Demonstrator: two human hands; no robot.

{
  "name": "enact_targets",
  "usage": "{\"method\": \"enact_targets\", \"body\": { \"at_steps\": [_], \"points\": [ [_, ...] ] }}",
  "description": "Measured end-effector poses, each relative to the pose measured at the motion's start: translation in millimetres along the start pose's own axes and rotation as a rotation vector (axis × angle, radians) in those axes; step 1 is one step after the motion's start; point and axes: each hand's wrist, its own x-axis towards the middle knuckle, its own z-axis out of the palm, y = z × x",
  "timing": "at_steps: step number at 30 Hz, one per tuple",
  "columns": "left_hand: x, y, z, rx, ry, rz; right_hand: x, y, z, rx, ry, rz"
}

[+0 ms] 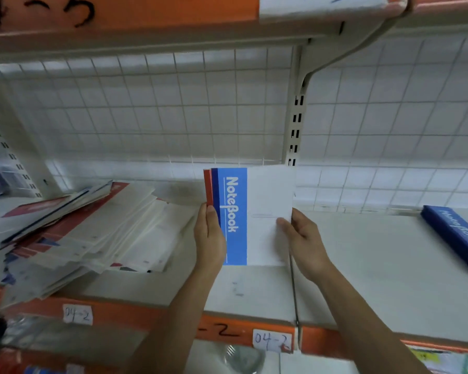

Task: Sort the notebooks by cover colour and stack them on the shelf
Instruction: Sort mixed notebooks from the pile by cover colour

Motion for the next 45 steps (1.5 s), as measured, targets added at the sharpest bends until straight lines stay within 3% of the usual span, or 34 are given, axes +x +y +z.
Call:
{"method": "enact_targets", "body": {
  "at_steps": [3, 7, 9, 16, 21, 28, 35, 45],
  "points": [
    [-7, 14, 11, -0.045, -0.039, -0.080, -11, -17, -18, 0.037, -0.052, -0.018],
    [-12, 32, 24, -0.161, -0.254, -0.389, -22, -34, -38, 0.012, 0.023, -0.157],
    [-18, 39, 27, -0.183, -0.339, -0.457, -31, -40, -43, 0.000, 0.042, -0.194],
    [-50, 46, 45, -0.189, -0.403, -0.473, -59, -49, -63, -0.013, 0.251, -0.137],
    [-87, 34, 73, -0.057, -0.440, -0.057, -86, -56, -95, -0.004, 0.423, -0.139],
    [-117, 28, 130, -0.095, -0.399, -0.204, -118, -71, -164, -0.042, 0.585, -0.174],
    [-164, 23, 215, -0.042, -0.361, -0.243, -137, -78, -267, -0.149, 0.555, -0.195],
    [-208, 19, 321, -0.040, -0.212, -0.351, -143, -81, -423, -0.126, 0.626, -0.048]
  ]
}}
